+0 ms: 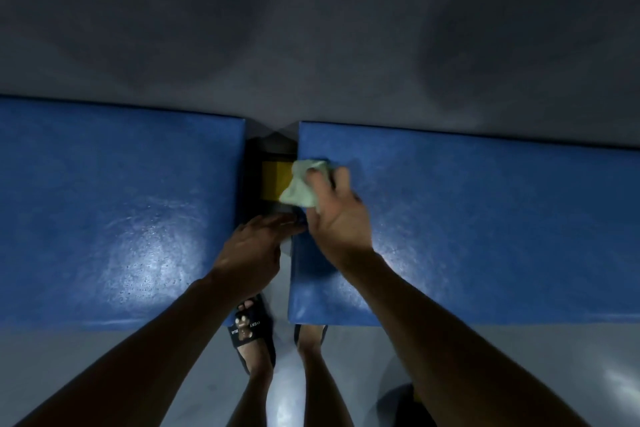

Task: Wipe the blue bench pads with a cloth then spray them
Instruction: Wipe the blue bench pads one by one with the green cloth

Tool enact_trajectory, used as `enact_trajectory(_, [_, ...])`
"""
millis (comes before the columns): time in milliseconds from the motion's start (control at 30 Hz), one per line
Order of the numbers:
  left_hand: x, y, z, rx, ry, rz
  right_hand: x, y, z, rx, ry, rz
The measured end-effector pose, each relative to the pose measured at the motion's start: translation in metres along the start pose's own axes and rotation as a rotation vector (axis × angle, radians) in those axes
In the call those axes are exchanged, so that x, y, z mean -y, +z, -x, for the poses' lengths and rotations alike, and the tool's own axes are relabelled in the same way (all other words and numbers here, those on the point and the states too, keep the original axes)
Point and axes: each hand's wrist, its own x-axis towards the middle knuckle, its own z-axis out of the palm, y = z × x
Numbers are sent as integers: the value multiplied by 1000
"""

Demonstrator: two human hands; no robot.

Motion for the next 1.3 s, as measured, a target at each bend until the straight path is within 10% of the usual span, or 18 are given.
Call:
enact_trajectory(133, [3,-1,0,11,-9,11,-55,-28,-20,70,-236,190])
enact_trajectory(300, [1,4,0,23,-49,33,-142,-74,-26,-301,548,-19])
enact_trajectory(400, [3,3,-1,1,-40,50,-118,-58,-34,-364,708,-57])
enact_trajectory(733, [0,7,2,-58,-37,84,-25,-26,-77,16,-19,21])
enact_trajectory(1000, [1,14,13,4,-78,106,-68,-40,-53,-244,287,-52])
enact_trajectory(1300, [6,20,15,1,-52,118,32,6,-90,94,39,269])
